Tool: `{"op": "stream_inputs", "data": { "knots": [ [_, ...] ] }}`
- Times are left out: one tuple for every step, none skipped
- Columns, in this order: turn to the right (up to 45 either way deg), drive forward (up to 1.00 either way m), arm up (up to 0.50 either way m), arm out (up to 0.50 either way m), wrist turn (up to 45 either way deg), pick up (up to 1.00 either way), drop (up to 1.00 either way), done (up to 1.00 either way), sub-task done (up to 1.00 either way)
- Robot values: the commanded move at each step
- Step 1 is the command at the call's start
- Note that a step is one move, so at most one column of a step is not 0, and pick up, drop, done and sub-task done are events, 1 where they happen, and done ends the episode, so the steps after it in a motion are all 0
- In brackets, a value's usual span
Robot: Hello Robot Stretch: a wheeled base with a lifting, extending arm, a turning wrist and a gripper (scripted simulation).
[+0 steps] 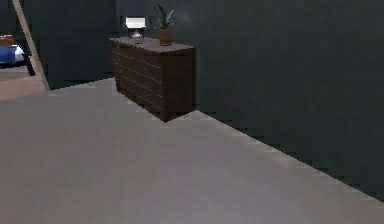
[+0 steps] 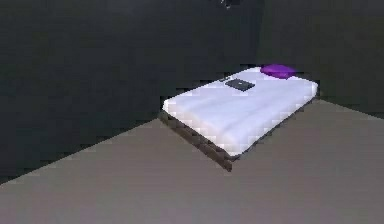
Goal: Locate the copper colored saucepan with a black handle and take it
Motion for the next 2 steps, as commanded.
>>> {"op": "stream_inputs", "data": {
  "knots": [
    [-42.0,0.00,0.00,0.00,0.0,0.00,0.00,0.00,0.00],
    [0.0,1.00,0.00,0.00,0.0,0.00,0.00,0.00,0.00]
  ]
}}
